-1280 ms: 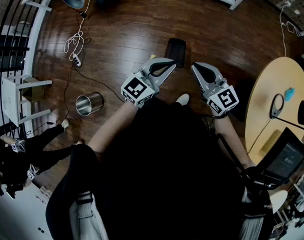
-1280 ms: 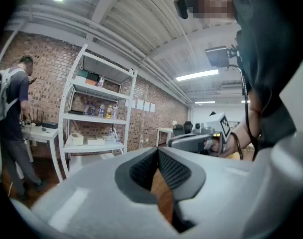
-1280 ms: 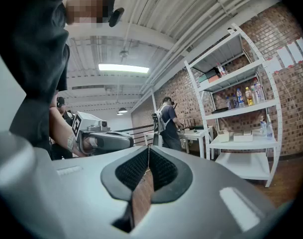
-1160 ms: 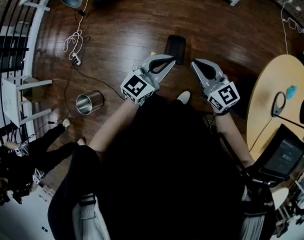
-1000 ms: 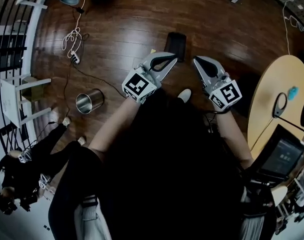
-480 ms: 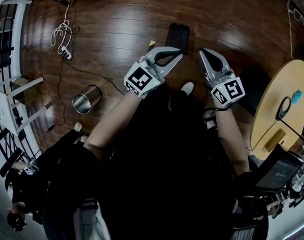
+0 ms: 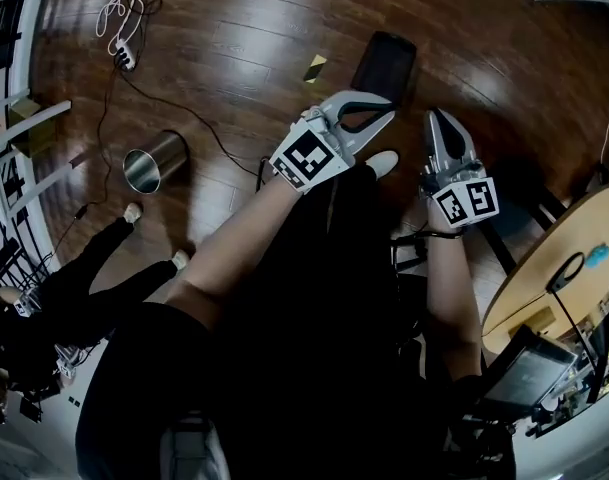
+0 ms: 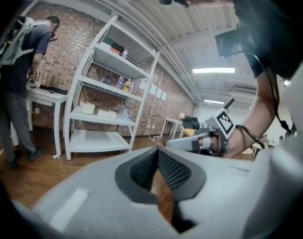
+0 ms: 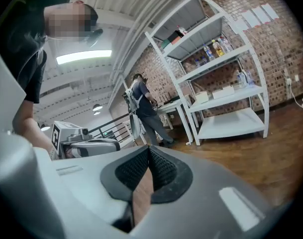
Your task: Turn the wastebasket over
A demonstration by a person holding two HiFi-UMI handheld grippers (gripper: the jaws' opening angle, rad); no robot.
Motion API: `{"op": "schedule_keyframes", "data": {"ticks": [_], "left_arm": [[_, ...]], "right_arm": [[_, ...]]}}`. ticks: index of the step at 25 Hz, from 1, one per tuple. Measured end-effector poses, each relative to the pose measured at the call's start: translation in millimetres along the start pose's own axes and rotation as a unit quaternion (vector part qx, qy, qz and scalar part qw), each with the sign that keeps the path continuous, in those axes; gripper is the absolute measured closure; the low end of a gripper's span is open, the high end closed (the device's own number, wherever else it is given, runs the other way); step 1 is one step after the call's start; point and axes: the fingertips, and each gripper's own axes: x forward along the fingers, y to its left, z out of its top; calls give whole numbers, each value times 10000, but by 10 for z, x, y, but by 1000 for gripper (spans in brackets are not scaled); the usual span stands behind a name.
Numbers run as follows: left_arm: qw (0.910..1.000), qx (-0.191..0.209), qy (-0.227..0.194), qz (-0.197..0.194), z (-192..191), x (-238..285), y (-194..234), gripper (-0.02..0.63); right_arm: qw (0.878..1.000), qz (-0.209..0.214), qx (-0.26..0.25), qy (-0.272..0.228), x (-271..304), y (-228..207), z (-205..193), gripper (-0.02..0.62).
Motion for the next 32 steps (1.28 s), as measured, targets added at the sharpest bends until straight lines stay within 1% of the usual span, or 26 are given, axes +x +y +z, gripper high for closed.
{"op": "schedule_keyframes", "data": {"ticks": [3,10,14,18,20,22,24,26,30,32], "left_arm": [[9997,-113,176,134,-559,133,120,606],[9983,-257,466,256,-1478,357,275,606],[9965,-350,674,343,-1967,487,404,605],[9953,-403,767,432,-2374,635,519,606],[9946,-426,833,445,-2578,688,564,606],[9940,-442,903,435,-2778,743,593,604],[9935,-470,950,410,-2958,797,601,605],[9928,-526,1014,360,-3132,842,597,606],[9904,-621,1211,239,-3467,856,555,606],[9886,-720,1301,232,-3535,849,566,606]], "right_arm": [[9986,-184,495,11,106,-393,-570,584],[9920,-516,1144,103,192,-929,-1644,577],[9825,-655,1724,258,226,-1146,-2341,552],[9682,-782,2367,193,272,-1416,-2965,527],[9548,-850,2849,-30,301,-1560,-3234,501],[9351,-906,3408,-341,328,-1715,-3506,475],[9126,-922,3925,-681,360,-1862,-3801,441],[8880,-935,4384,-1031,397,-1986,-4107,421],[8394,-1278,5065,-1502,365,-2108,-4739,414],[8200,-1376,5293,-1685,393,-2145,-4993,416]]}}
